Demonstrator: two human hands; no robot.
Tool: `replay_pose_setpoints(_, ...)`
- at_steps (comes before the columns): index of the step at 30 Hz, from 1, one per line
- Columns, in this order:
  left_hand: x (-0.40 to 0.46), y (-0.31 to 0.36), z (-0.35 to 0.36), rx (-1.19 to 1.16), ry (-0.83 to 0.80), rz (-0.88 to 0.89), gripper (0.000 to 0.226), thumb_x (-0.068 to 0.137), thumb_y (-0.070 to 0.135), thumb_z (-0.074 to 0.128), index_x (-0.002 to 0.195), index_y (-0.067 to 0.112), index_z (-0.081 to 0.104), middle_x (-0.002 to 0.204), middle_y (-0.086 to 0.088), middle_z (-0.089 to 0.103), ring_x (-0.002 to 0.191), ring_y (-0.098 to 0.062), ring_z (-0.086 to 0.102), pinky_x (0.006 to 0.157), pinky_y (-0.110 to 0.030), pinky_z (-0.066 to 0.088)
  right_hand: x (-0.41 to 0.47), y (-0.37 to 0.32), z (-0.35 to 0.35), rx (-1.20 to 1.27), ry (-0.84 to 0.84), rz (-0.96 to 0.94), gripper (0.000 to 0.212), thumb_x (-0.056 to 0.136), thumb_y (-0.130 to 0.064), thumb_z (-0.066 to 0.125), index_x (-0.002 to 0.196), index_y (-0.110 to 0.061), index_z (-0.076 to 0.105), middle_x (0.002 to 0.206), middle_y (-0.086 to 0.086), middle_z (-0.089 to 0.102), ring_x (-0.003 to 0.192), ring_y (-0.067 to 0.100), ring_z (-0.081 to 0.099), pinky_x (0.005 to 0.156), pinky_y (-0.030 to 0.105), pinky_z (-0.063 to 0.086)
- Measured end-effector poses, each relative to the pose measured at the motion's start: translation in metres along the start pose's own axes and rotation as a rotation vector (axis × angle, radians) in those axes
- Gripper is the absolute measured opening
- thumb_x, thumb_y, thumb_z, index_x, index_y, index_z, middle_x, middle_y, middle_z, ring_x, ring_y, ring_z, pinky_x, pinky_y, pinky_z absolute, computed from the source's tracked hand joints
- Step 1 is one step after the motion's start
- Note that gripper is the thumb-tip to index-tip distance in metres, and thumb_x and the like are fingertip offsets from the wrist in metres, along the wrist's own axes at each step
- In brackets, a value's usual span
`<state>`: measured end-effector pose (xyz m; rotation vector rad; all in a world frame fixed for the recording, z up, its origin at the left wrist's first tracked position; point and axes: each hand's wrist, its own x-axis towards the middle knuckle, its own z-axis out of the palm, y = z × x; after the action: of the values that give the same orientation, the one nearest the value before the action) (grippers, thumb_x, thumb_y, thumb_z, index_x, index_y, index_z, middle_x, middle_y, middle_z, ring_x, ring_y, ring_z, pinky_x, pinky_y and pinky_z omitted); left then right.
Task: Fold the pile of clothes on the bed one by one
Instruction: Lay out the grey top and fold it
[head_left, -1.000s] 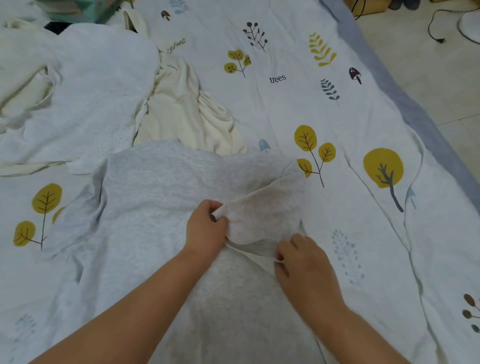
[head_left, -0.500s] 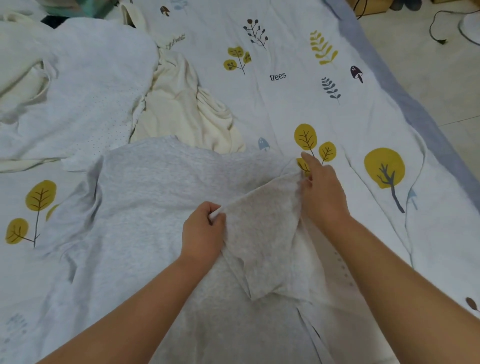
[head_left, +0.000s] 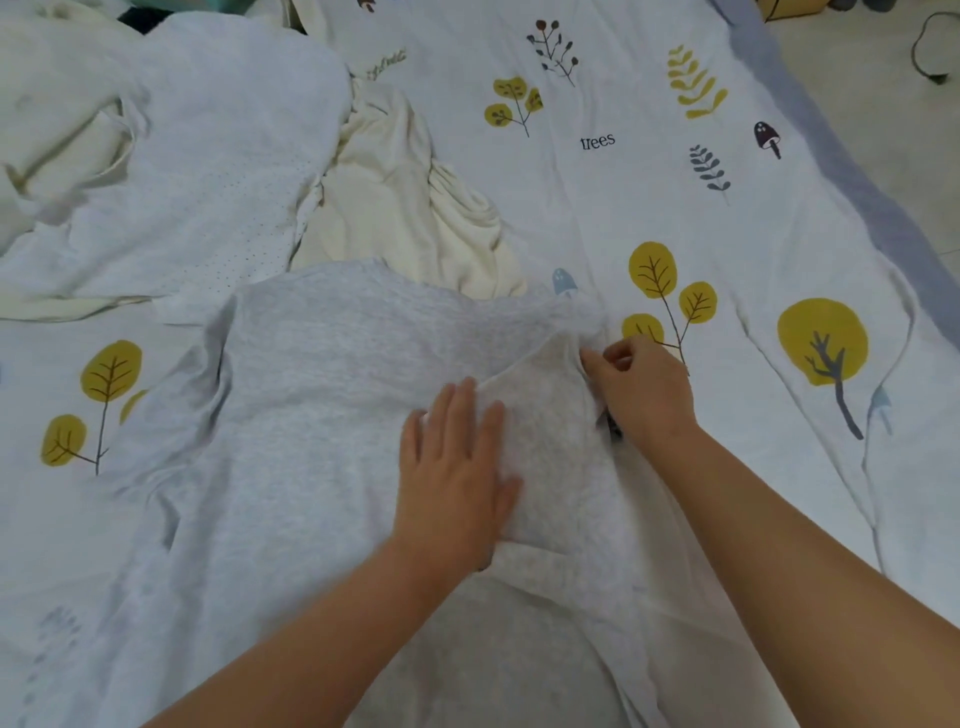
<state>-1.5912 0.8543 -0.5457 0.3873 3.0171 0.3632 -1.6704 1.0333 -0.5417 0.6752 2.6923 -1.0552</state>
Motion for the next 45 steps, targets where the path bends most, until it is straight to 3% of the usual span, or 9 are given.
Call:
replay_pose_setpoints(6,-0.017,-0.008,0.028,0.070,-0.248,0.065,0.092,0.074,0.078,0.015,0.141,0.026,-0.021,0.147,-0.009,-0.035,0.136,-0.034,-0.032,0.105,-0.052,-0.026,0.001,-0.013,0.008,0.006,-0.163,-0.050,0.033,0.082,-0.053,0.060,0.089,-0.022,0.050,0.082,-0.010,0.053,0.075,0.012,0.052,0.067,0.033,0.045)
replay_pose_setpoints(12,-0.014,0.016,0.025,0.084,-0.229,0.114,0.090,0.072,0.075,0.031,0.142,0.018,0.038,0.149,-0.020,0.031,0.134,-0.046,0.027,0.103,-0.066,0.021,0.028,-0.013,-0.019,-0.140,0.164,-0.071,0.027,0.097,-0.024,0.041,0.078,-0.008,0.053,0.079,0.010,0.053,0.072,0.024,0.045,0.062,0.031,0.030)
replay_pose_setpoints(19,-0.010,0.023,0.031,0.067,-0.250,0.091,0.088,0.076,0.070,0.030,0.149,0.022,0.016,0.155,-0.011,-0.004,0.141,-0.041,-0.006,0.111,-0.064,-0.002,0.014,-0.005,-0.007,-0.195,0.404,-0.128,0.044,0.089,-0.014,0.050,0.131,-0.002,0.042,0.126,0.027,0.046,0.116,0.042,0.043,0.089,0.047,0.036)
replay_pose_setpoints(22,-0.018,0.007,0.017,0.037,-0.253,0.133,0.079,0.081,0.062,0.034,0.147,0.020,0.023,0.156,-0.010,-0.001,0.143,-0.036,-0.002,0.106,-0.069,0.006,-0.013,0.004,0.016,-0.556,0.151,-0.443,0.054,0.092,-0.026,0.052,0.141,-0.009,0.037,0.145,0.024,0.032,0.133,0.037,0.030,0.101,0.049,0.029)
replay_pose_setpoints(27,-0.029,-0.061,-0.025,-0.165,0.094,-0.059,0.039,0.078,0.029,0.054,0.108,0.006,0.066,0.121,-0.022,0.059,0.112,-0.039,0.058,0.092,-0.060,0.044,-0.023,-0.001,0.023,-0.658,-0.018,-0.368,0.057,0.096,-0.032,0.041,0.147,-0.014,0.025,0.155,0.018,0.016,0.143,0.033,0.013,0.111,0.047,0.018)
replay_pose_setpoints(32,-0.026,-0.165,-0.065,-0.199,0.284,-0.588,0.035,0.081,-0.002,0.049,0.116,-0.006,0.055,0.124,-0.028,0.051,0.115,-0.042,0.045,0.099,-0.039,0.028,-0.052,-0.033,0.034,-0.480,0.031,-0.544,0.050,0.082,-0.007,0.065,0.129,0.003,0.051,0.131,0.032,0.045,0.122,0.047,0.044,0.096,0.053,0.038)
replay_pose_setpoints(38,0.006,-0.243,-0.078,-0.538,0.065,-0.866,0.036,0.098,0.021,0.042,0.130,0.005,0.050,0.130,-0.016,0.052,0.119,-0.034,0.048,0.102,-0.038,0.034,-0.084,-0.053,0.056,-0.396,-0.056,-0.559,0.044,0.081,-0.004,0.065,0.123,0.004,0.056,0.127,0.028,0.051,0.118,0.045,0.048,0.095,0.050,0.039)
replay_pose_setpoints(41,0.014,-0.248,-0.080,-0.549,-0.081,-0.777,0.025,0.089,0.021,0.057,0.066,0.018,0.065,0.059,0.000,0.051,0.062,-0.022,0.046,0.066,-0.028,0.038,-0.093,-0.056,0.064,-0.351,-0.046,-0.573,0.040,0.078,-0.001,0.068,0.117,0.005,0.060,0.121,0.029,0.054,0.113,0.045,0.052,0.093,0.049,0.042)
replay_pose_setpoints(45,0.016,-0.247,-0.092,-0.444,-0.002,-0.760,0.034,0.094,0.020,0.048,0.061,0.010,0.046,0.061,-0.002,0.044,0.066,-0.020,0.042,0.053,-0.027,0.030,-0.097,-0.056,0.068,-0.388,-0.089,-0.544,0.036,0.086,-0.009,0.061,0.121,0.000,0.058,0.129,0.025,0.050,0.121,0.039,0.046,0.098,0.046,0.036)
